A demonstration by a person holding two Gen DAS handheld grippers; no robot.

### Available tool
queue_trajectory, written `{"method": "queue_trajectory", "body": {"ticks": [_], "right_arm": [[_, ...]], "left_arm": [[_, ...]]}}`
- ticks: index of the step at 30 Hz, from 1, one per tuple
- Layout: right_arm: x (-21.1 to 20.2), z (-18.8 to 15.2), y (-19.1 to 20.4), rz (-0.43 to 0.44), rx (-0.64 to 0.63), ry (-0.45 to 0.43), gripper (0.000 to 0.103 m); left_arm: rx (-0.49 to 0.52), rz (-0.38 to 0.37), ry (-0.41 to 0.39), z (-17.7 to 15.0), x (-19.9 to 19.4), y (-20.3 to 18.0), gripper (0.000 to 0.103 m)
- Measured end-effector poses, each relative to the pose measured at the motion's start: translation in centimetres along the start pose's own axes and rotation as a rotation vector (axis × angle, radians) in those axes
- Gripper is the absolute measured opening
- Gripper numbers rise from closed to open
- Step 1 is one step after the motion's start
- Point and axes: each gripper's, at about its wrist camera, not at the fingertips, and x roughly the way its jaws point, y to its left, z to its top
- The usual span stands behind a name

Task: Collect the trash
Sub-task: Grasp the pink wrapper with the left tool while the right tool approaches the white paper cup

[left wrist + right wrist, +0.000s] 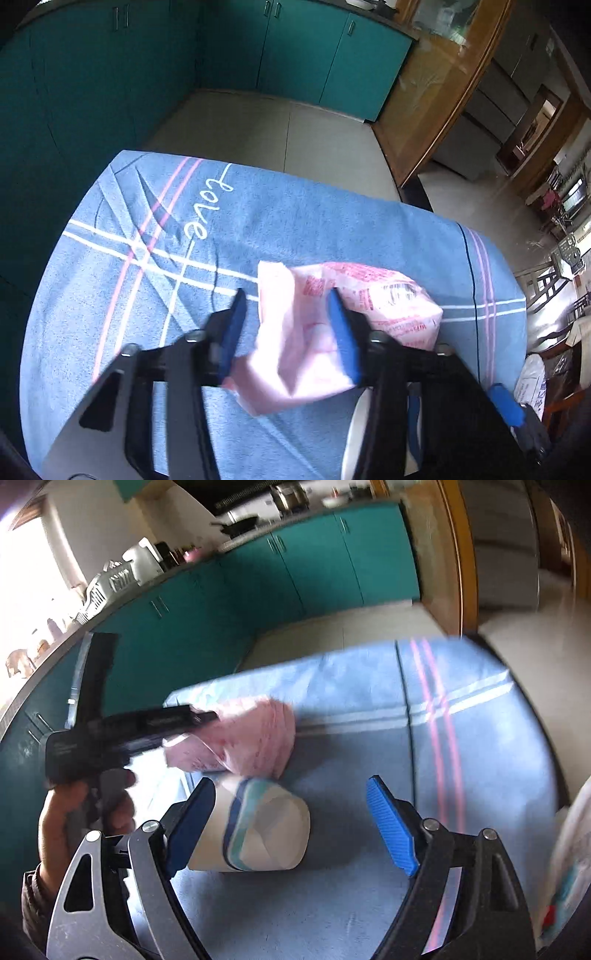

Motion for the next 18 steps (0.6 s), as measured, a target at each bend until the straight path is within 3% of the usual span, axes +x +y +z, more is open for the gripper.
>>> {"method": "queue_trajectory", "body": {"ticks": [4,5,8,14,18], "right_arm": [[0.8,-0.5,0.9,0.014,-0.037,0.057,0.052],[0.9,-0.7,1.1,0.021,-0.044,0.075,0.043],[0.8,-1.0,1.1,0.063,-0.031,0.083,0.027],[-1.4,-2.7,0.8,0.067,-0.041,0.090,0.025],[-4.8,-3.7,0.4,0.005,-0.099,0.083,0.021]], "left_arm": [[0.034,0.006,-0.002,-0.8,-0.9,0.8,0.022],[0.043,0.008,-0.003,-1.3,-1.2,1.0,0.022],[0.057,0.009,-0.008,-2.7,-2.3,1.7,0.022],[0.032,-0.030,0.001,-5.7,-4.5,3.2,0.020],[0.074,-0.039,-0.003,-7.9,-6.8,3.1,0.020]]}}
